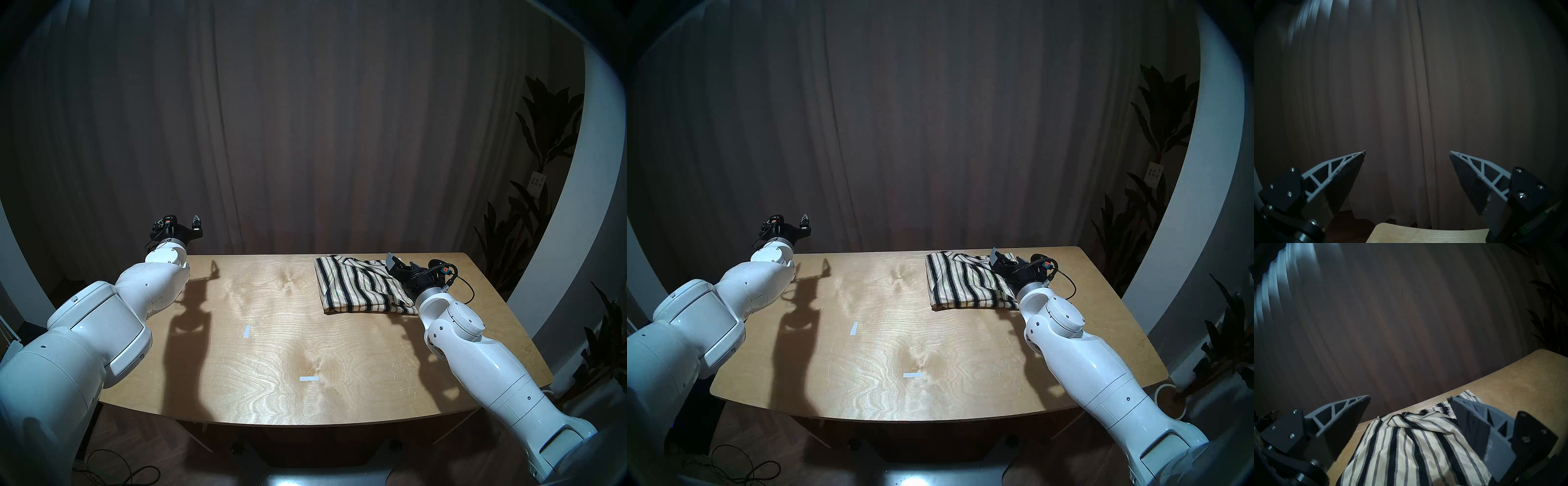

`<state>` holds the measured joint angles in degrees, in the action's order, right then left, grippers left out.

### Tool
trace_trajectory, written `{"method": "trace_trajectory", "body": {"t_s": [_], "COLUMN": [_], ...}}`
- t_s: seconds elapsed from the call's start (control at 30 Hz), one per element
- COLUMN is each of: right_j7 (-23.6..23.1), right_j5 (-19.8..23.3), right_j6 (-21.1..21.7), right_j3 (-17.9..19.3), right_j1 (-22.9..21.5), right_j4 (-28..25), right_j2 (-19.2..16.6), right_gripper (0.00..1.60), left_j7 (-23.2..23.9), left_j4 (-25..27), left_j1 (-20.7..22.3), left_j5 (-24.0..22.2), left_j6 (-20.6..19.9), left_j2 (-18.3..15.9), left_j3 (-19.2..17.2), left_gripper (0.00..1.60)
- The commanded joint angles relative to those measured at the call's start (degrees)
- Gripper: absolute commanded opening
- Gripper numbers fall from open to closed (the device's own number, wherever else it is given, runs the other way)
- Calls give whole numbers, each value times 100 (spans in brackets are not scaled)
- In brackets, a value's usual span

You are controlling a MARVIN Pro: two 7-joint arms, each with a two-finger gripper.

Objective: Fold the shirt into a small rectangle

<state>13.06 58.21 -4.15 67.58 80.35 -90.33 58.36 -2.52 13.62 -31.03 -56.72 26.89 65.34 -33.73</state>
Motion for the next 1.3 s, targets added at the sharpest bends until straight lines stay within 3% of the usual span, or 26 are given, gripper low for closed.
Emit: {"method": "trace_trajectory", "body": {"t_s": [0.0,0.6,1.0,1.27], "right_j7": [57,326,450,528], "right_j5": [-127,-451,-685,-837], "right_j6": [56,424,647,782], "right_j3": [-49,-280,-491,-676], "right_j1": [-429,-1093,-1547,-1868], "right_j4": [46,609,1106,1540], "right_j2": [121,312,486,655], "right_gripper": [160,160,160,160], "left_j7": [440,1748,2221,2409], "left_j4": [196,721,1184,1501], "left_j1": [-37,-393,-411,-687], "left_j5": [-16,-130,-598,-970], "left_j6": [136,255,245,158], "left_j2": [-200,-504,-592,-657], "left_j3": [-9,-75,-464,-698], "left_gripper": [160,160,160,160]}}
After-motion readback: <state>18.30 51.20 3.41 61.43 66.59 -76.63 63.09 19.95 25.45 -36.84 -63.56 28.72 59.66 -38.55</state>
